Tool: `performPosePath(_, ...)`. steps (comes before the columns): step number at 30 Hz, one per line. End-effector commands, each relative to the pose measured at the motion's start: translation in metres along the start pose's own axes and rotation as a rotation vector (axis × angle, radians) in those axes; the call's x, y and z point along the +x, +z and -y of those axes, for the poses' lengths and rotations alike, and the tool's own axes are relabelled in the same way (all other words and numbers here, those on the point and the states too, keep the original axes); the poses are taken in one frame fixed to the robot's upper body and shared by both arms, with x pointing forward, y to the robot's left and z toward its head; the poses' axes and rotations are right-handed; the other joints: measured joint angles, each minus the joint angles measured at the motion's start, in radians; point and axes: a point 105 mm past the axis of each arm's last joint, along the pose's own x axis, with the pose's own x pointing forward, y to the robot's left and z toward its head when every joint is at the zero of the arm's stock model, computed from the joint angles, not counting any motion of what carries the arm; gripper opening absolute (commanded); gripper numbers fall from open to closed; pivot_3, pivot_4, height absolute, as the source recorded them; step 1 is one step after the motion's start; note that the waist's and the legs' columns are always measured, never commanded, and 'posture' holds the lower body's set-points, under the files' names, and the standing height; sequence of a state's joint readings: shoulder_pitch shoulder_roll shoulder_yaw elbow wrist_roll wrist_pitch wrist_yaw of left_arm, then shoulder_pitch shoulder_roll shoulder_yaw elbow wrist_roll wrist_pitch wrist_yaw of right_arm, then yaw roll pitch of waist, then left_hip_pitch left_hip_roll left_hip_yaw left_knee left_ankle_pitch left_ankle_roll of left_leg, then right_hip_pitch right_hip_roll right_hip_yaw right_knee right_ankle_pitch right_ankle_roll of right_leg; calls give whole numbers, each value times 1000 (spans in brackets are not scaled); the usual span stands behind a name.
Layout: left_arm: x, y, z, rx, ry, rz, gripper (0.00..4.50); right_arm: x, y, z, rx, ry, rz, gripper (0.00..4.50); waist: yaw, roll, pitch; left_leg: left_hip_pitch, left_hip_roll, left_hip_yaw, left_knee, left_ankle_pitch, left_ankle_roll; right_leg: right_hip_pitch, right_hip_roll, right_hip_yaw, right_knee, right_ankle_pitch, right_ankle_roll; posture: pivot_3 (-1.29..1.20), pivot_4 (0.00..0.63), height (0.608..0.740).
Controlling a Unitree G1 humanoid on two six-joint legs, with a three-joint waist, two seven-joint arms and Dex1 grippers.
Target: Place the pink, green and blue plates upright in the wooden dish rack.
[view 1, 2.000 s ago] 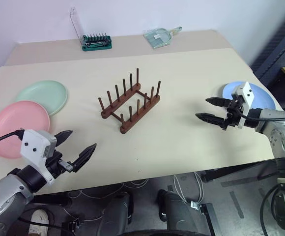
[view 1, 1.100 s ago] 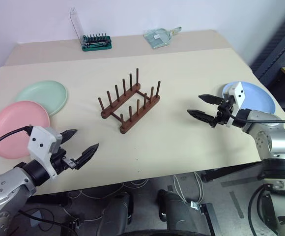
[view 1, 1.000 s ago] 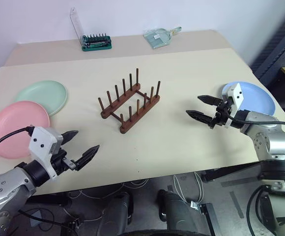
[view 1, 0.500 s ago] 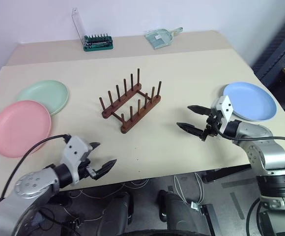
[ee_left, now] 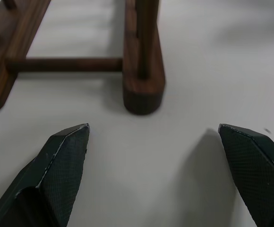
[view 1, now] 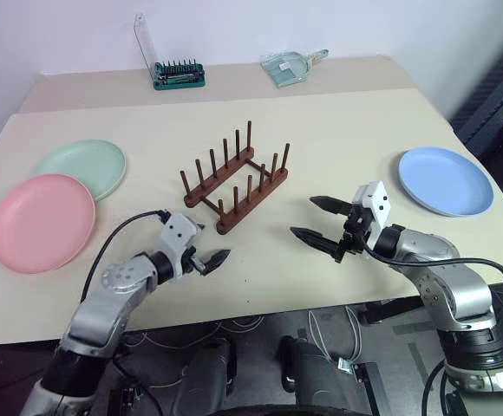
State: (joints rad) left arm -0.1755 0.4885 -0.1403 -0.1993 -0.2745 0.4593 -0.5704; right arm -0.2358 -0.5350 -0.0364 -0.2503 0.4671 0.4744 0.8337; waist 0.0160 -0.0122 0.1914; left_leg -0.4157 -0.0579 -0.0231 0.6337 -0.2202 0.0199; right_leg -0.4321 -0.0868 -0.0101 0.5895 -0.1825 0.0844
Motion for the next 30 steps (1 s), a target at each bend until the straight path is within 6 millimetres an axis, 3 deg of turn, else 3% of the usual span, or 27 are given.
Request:
performPosePath(1,13,0,9,3,-62,4,4500,1,13,-4,-34,8,48,4437,-1,0,0,0,0,0,0,0,0,0,0,0,0,0,0,0,150,740)
performPosePath(3,19,0,15,9,-94,6,4500,1,13,-4,-35,-1,52,4437,-1,0,0,0,0,0,0,0,0,0,0,0,0,0,0,0,150,740)
performPosePath(5,24,0,20,14,-109,6,3989,0,13,-4,-37,-12,54,4500,-1,0,0,0,0,0,0,0,1,0,0,0,0,0,0,0,150,740)
performPosePath(7,24,0,21,16,-117,16,3257,-1,13,-4,-38,-18,57,4500,-1,0,0,0,0,0,0,0,1,0,0,0,0,0,0,0,150,740)
performPosePath(11,24,0,20,25,-119,22,1289,-2,12,-5,-38,-23,57,4500,-1,0,0,1,0,0,0,0,1,1,0,1,0,0,0,0,150,740)
performPosePath(13,23,2,22,31,-142,31,808,-3,11,-4,-42,-27,48,4500,-1,0,0,2,0,0,0,0,1,1,0,1,1,0,0,0,150,740)
performPosePath(21,13,12,51,126,-431,32,807,-32,-14,16,-95,-94,-110,4500,-2,0,0,2,0,1,0,0,1,3,-1,0,0,0,0,0,150,740)
performPosePath(24,17,15,50,180,-490,15,807,-41,-15,19,-100,-118,-123,4500,-2,0,0,3,0,1,0,0,1,3,0,0,0,0,0,0,150,740)
performPosePath(27,25,11,38,200,-480,-26,807,-43,-17,17,-98,-126,-121,4500,-2,0,0,3,0,1,0,0,1,3,0,0,0,0,0,0,150,740)
performPosePath(30,27,10,24,193,-437,-27,2163,-43,-19,14,-102,-129,-127,4500,-4,0,0,3,0,1,0,1,1,3,0,0,0,0,0,0,150,740)
